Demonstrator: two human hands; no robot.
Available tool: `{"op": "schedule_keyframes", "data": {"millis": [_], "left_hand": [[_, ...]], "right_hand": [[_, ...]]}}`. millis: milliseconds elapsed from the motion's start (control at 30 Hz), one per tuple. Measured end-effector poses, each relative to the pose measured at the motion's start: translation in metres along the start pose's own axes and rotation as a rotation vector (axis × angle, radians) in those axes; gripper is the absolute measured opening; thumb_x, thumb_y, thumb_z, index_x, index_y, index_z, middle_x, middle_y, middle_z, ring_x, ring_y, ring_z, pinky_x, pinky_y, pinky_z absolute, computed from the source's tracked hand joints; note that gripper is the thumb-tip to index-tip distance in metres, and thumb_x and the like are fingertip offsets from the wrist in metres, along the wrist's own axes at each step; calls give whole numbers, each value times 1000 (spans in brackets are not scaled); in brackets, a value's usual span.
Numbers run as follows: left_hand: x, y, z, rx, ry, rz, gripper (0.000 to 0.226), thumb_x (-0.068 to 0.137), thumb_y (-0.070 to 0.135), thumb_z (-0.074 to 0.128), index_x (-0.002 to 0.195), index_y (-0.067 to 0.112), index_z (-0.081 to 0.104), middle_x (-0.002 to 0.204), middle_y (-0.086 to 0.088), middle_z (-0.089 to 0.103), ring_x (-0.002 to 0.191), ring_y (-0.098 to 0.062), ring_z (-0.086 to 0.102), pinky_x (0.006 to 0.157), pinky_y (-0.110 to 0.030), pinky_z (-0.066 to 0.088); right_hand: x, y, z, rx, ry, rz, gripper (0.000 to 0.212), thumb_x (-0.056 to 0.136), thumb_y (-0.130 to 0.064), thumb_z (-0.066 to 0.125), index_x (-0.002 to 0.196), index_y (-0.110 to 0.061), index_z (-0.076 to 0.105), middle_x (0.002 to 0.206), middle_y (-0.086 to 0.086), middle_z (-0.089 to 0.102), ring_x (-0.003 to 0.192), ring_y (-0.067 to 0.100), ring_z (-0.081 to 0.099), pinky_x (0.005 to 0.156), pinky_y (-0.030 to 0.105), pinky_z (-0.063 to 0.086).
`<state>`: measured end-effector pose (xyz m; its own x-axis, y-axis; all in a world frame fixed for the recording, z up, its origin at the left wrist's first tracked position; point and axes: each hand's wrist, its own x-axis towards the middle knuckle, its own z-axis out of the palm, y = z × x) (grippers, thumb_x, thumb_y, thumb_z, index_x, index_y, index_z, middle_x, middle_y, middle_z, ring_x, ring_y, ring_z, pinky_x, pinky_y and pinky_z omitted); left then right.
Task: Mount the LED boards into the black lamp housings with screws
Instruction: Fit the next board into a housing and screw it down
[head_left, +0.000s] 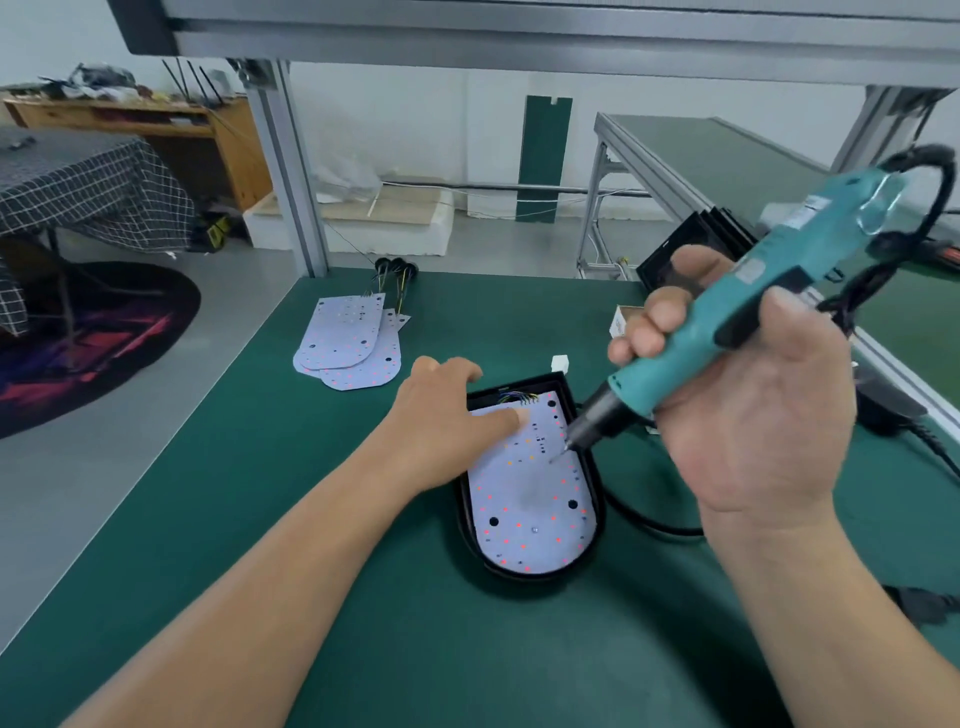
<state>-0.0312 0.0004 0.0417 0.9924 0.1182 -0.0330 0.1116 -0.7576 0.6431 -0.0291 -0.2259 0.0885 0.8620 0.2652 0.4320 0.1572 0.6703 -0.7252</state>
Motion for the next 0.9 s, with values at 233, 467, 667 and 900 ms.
{"op": "schedule_keyframes", "data": {"millis": [233, 467, 667, 900], "left_hand": [[2, -1, -32, -934, 74, -92, 42, 101, -15, 35, 115, 2, 71, 103, -13, 67, 66, -10, 61, 68, -26, 60], [-16, 13, -20, -1188, -286, 59, 23, 109, -1, 48, 126, -1, 64, 117, -18, 78, 110, -29, 77, 74, -25, 63], [-26, 23, -3, -876, -307, 64, 16, 109, 22, 59, 107, 6, 62, 89, -12, 79, 64, -22, 74, 43, -22, 48], [-29, 26, -3, -1242, -508, -152, 22, 110, 3, 45, 121, -6, 62, 98, -16, 75, 69, -15, 66, 57, -22, 56]], "right_hand": [[12, 10, -18, 0, 408, -57, 44, 100, -43, 63, 120, -5, 57, 94, 6, 62, 84, 22, 66, 84, 41, 61], [10, 13, -30, 50, 572, -34, 34, 97, -45, 74, 103, -18, 55, 84, 0, 62, 61, 9, 52, 53, 20, 47], [12, 16, -26, 92, 584, -43, 30, 100, -45, 70, 98, -17, 60, 81, 0, 60, 61, 10, 52, 54, 21, 48], [13, 19, -24, 118, 617, -46, 34, 102, -43, 68, 106, -14, 52, 81, 1, 59, 62, 13, 52, 57, 24, 49]]}}
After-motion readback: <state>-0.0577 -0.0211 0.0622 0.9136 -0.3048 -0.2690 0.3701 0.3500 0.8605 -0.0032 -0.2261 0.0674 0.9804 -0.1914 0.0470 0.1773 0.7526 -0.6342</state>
